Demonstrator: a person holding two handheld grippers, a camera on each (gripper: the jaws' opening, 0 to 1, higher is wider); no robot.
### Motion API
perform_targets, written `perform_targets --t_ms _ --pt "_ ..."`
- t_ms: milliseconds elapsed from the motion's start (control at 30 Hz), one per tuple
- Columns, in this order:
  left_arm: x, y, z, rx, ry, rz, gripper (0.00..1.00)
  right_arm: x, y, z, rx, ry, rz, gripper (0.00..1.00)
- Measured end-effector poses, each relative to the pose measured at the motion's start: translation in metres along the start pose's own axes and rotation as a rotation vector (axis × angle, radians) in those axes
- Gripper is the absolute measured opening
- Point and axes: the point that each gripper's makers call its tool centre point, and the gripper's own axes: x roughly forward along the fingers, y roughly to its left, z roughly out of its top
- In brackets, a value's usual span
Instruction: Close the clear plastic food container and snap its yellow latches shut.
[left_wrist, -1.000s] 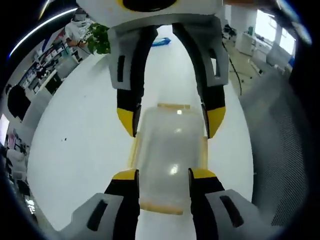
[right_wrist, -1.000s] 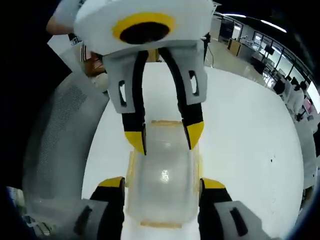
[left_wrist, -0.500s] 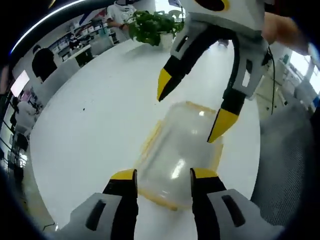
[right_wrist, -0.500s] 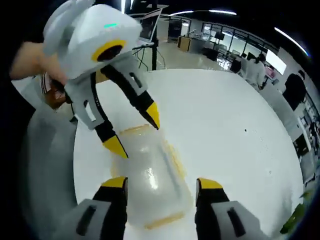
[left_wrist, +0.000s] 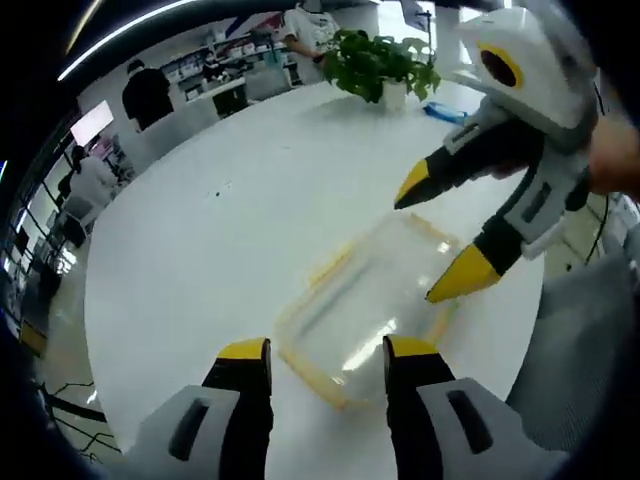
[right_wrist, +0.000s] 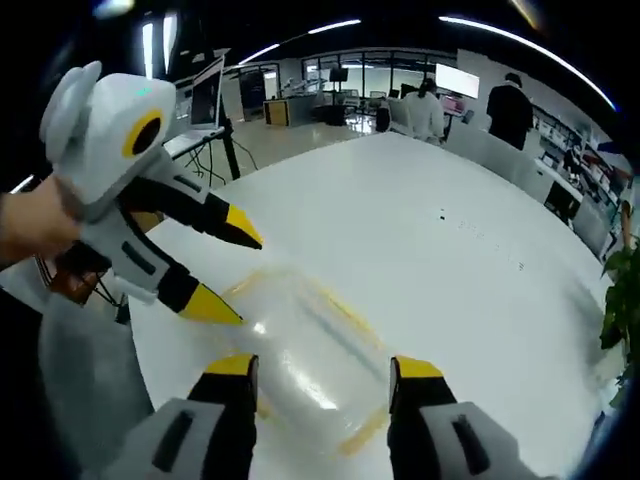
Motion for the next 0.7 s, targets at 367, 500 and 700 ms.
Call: perform_targets --t_ms 367,500,700 --pt "0.001 -0.011 -0.001 -0.050 -0.032 -0.001 0.45 -0.004 -0.002 -0.002 0.087 -0.053 -0.085 0.52" --pt "0.001 -0.011 0.003 -0.125 -0.071 -0.028 0.46 -0.004 -0.003 -0.005 0.087 -0.060 -0.080 0.52" --pt "0.005 -0.010 -0.001 -0.200 -0.094 -0.036 0.49 -0.004 -0.009 -0.009 0.150 -0.126 -0.067 0.56"
